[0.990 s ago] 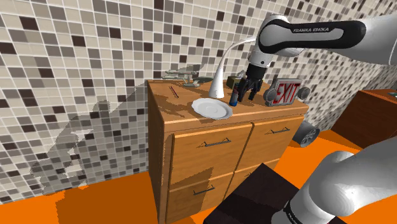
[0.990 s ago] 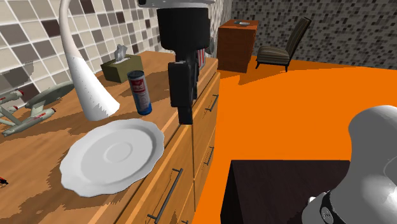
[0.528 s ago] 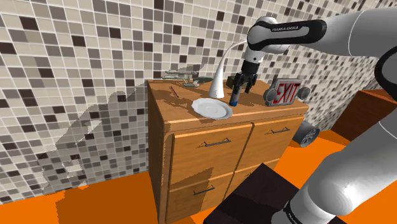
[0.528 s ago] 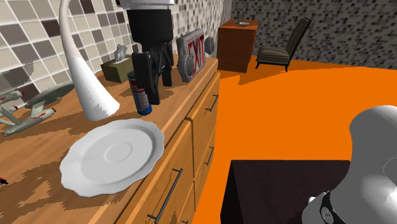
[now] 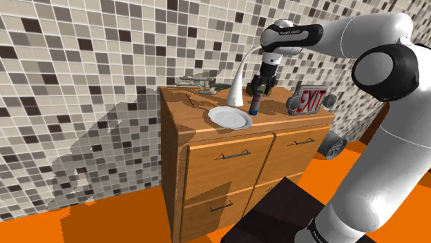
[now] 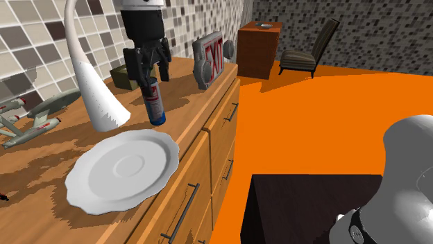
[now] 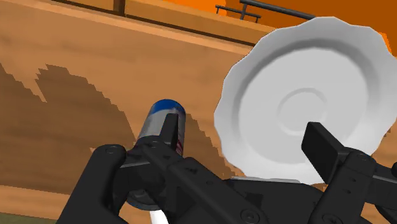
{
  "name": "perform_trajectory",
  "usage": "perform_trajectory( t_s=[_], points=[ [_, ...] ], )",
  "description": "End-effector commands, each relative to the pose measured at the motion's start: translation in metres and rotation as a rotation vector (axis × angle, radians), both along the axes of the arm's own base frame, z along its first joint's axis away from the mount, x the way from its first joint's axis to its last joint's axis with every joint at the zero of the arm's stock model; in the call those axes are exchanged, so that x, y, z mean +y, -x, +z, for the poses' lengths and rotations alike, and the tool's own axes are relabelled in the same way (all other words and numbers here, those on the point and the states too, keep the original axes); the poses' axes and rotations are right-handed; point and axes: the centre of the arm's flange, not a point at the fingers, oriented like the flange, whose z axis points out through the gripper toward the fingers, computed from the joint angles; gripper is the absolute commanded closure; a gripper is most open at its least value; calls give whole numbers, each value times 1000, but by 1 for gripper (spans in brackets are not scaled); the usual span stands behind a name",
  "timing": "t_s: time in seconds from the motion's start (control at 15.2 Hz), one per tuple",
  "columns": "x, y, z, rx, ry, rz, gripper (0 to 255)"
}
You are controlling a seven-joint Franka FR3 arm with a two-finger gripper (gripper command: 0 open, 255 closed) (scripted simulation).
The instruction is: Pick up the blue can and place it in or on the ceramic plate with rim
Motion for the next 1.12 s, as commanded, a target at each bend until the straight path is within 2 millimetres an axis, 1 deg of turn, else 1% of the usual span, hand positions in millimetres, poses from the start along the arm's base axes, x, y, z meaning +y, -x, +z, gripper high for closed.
perform_trajectory(
  t_s=[0.0, 0.33, 0.4, 0.79, 0.86, 1.06],
  points=[
    [-22, -19, 3, -1, 9, -13, 0],
    [-72, -58, 3, -4, 29, -48, 0],
    [-74, -60, 4, -4, 30, -49, 0],
    [-74, -60, -28, -4, 30, -49, 0],
    [-74, -60, -36, -4, 30, -49, 0],
    [-74, -60, -36, -4, 30, -49, 0]
  ],
)
